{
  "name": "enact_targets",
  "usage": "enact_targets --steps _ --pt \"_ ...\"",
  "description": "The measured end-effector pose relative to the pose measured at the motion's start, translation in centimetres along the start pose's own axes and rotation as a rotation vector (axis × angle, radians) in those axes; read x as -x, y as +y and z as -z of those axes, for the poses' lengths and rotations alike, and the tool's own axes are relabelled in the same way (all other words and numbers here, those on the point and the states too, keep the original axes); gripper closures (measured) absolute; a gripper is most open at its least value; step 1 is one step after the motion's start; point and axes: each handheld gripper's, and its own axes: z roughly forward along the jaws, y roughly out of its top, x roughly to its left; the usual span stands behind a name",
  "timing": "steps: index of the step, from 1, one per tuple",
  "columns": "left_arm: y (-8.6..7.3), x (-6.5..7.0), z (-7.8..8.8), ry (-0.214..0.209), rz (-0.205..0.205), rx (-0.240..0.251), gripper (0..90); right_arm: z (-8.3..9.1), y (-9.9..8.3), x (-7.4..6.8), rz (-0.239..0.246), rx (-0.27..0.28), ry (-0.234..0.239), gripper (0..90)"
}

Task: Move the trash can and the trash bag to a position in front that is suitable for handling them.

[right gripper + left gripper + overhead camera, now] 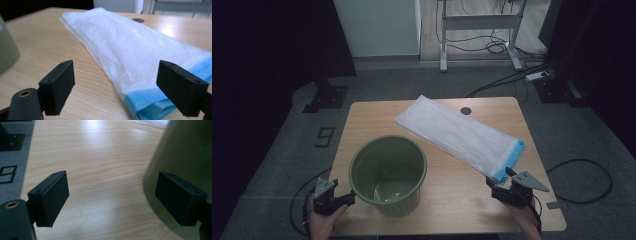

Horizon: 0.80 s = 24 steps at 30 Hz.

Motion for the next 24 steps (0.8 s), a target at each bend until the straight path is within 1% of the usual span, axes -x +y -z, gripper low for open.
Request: enact_targets --steps 1,2,3,4,5,6,7,8,9,10,11,12,13,14,18,20,21,22,24 --pt "0.0 0.1 0.0 0.008 -0.014 -0.005 10.7 0.0 -0.1 0.0 0.012 -0.002 -0.005 14.5" --pt "0.0 0.1 0.0 0.008 -0.014 -0.005 10.6 -0.1 -0.1 -0.1 0.032 -0.011 -0.008 14.4" --pt "-0.1 0.2 0.1 0.008 -0.019 -0.004 10.6 -0.1 -0.1 -0.1 0.032 -0.011 -0.008 14.4" --pt "-0.3 0.2 0.3 -0.007 -0.012 0.002 10.2 -0.3 -0.2 -0.3 0.045 -0.020 0.001 14.5" --pt "-0.3 0.2 0.6 -0.033 0.000 0.011 10.2 -0.3 -0.2 -0.3 0.045 -0.020 0.001 14.5" --pt "-0.7 0.4 1.6 -0.047 0.000 0.035 8.5 -0.4 -0.1 -0.4 0.052 -0.021 0.005 14.6" --pt "-0.7 0.4 1.6 -0.047 0.000 0.035 8.5 -0.4 0.0 -0.3 0.054 -0.019 0.004 14.7" --pt "-1.1 0.7 2.7 -0.057 -0.014 0.045 8.0 -0.4 0.0 -0.2 0.053 -0.014 0.001 15.0" --pt "-1.1 0.7 2.7 -0.057 -0.014 0.045 7.8 -0.4 0.0 -0.2 0.053 -0.014 0.001 15.0" --pt "-1.5 1.1 3.7 -0.065 -0.023 0.069 7.7 -0.3 0.1 0.1 0.039 -0.015 -0.008 14.9" --pt "-1.5 1.1 3.7 -0.065 -0.023 0.069 7.3 -0.3 0.1 0.1 0.039 -0.015 -0.008 14.9" --pt "-1.8 1.5 4.4 -0.070 -0.029 0.096 7.2 -0.2 0.2 0.2 0.032 -0.016 -0.027 14.9" --pt "-1.8 1.5 4.4 -0.070 -0.029 0.096 7.1 0.0 0.2 0.2 0.025 -0.008 -0.026 15.1" --pt "-1.8 2.2 5.0 -0.087 -0.042 0.122 6.8 0.1 0.3 0.3 0.021 -0.002 -0.025 15.1" --pt "-1.5 3.6 5.9 -0.142 -0.113 0.156 4.9 0.2 0.3 0.8 0.006 0.007 -0.025 15.2" --pt "-1.2 4.2 6.1 -0.188 -0.143 0.176 4.9 0.2 0.3 1.0 0.001 0.004 -0.025 15.2" --pt "-1.2 4.2 6.1 -0.188 -0.143 0.176 4.7 0.1 0.2 1.0 0.000 0.001 -0.024 15.2" --pt "-0.9 5.0 6.1 -0.240 -0.177 0.190 4.4 0.1 0.2 1.0 -0.003 -0.002 -0.024 15.2" --pt "-0.6 5.8 5.9 -0.286 -0.206 0.198 3.9 0.0 0.2 1.0 -0.001 -0.009 -0.022 15.2"
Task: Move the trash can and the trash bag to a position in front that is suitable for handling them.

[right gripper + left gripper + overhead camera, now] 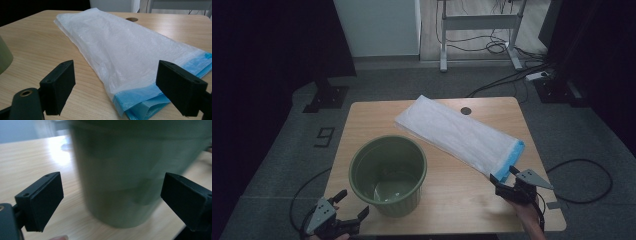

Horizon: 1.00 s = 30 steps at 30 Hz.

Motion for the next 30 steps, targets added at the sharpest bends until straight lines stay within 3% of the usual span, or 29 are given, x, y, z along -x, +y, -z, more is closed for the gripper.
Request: enact_targets --steps 2,5,13,16,22,30 --pt "0.4 0.6 -0.7 -0.033 -0.022 0.001 4.0 -0.1 -0.1 -0.2 0.007 -0.004 0.003 15.2" --pt "0.6 1.0 -1.8 -0.038 -0.057 -0.019 4.2 0.0 -0.1 -0.4 0.010 -0.007 0.007 15.2" --pt "0.8 0.5 -3.6 -0.088 -0.055 -0.028 5.3 0.5 -0.3 -0.2 0.007 0.004 0.016 15.4" --pt "1.2 0.1 -4.7 -0.118 -0.057 -0.030 5.4 0.7 -0.2 0.1 0.017 0.007 0.042 15.7" --pt "2.0 0.2 -6.4 -0.152 -0.064 -0.031 5.9 0.9 -0.4 0.3 0.033 -0.003 0.051 15.8" --pt "3.1 0.4 -8.6 -0.184 -0.088 -0.047 6.0 0.9 -0.7 0.5 0.013 0.000 0.049 16.4"
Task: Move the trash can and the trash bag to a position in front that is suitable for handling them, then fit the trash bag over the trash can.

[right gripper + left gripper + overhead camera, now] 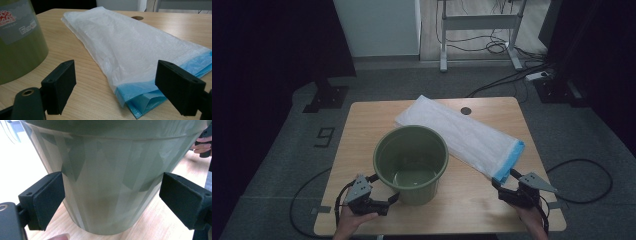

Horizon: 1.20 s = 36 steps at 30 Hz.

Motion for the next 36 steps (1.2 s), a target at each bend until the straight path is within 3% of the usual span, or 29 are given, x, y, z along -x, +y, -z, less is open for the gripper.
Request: enact_targets --steps 8,19,23,36 --pt "1.3 0.4 -2.7 -0.043 -0.027 -0.010 6.4 -0.1 -0.1 -0.4 0.008 -0.005 0.000 16.6" --pt "2.2 1.2 -4.5 -0.039 -0.011 -0.009 6.6 0.7 -0.2 -0.3 0.013 0.003 0.000 16.8" --pt "1.9 1.2 -3.9 -0.005 0.000 -0.021 6.9 0.9 -0.1 0.1 0.005 0.009 -0.010 17.0" --pt "-1.8 -0.4 1.3 0.150 0.087 -0.061 6.4 0.5 -0.2 -0.7 0.029 -0.006 -0.005 17.0"
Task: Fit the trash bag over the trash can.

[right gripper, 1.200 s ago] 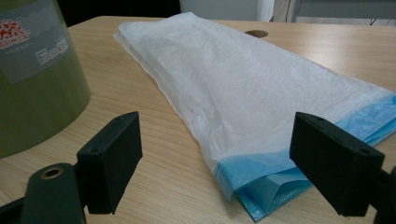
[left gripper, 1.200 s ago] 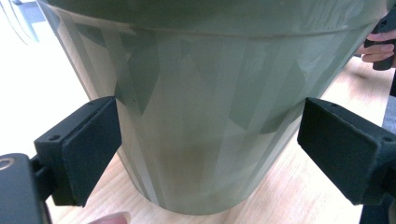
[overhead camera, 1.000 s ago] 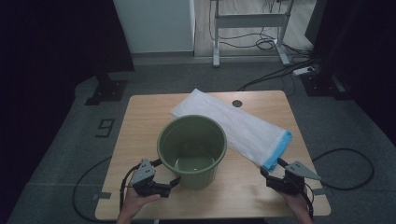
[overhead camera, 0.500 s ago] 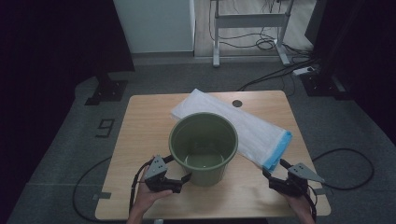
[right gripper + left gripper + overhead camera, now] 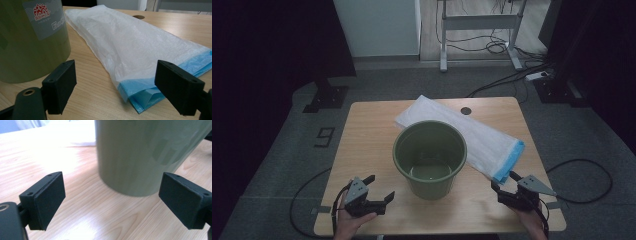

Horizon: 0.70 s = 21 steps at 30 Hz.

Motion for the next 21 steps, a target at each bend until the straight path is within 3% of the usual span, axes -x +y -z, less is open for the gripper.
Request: enact_targets --steps 9,11,12,21 --pt "-1.2 -1.9 0.9 0.056 0.033 -0.029 6.0 -0.8 0.2 -0.6 0.034 -0.025 -0.016 17.0" --pt "-1.6 -2.4 1.0 0.067 0.055 -0.033 6.3 -1.2 0.4 -0.8 0.049 -0.040 -0.033 17.0" --pt "-2.0 -2.8 1.1 0.076 0.075 -0.038 6.5 -1.9 0.9 -1.0 0.056 -0.079 -0.068 16.9" --pt "-2.8 -4.1 1.4 0.123 0.110 -0.062 6.6 -5.7 2.8 -2.5 0.075 -0.152 -0.029 16.5"
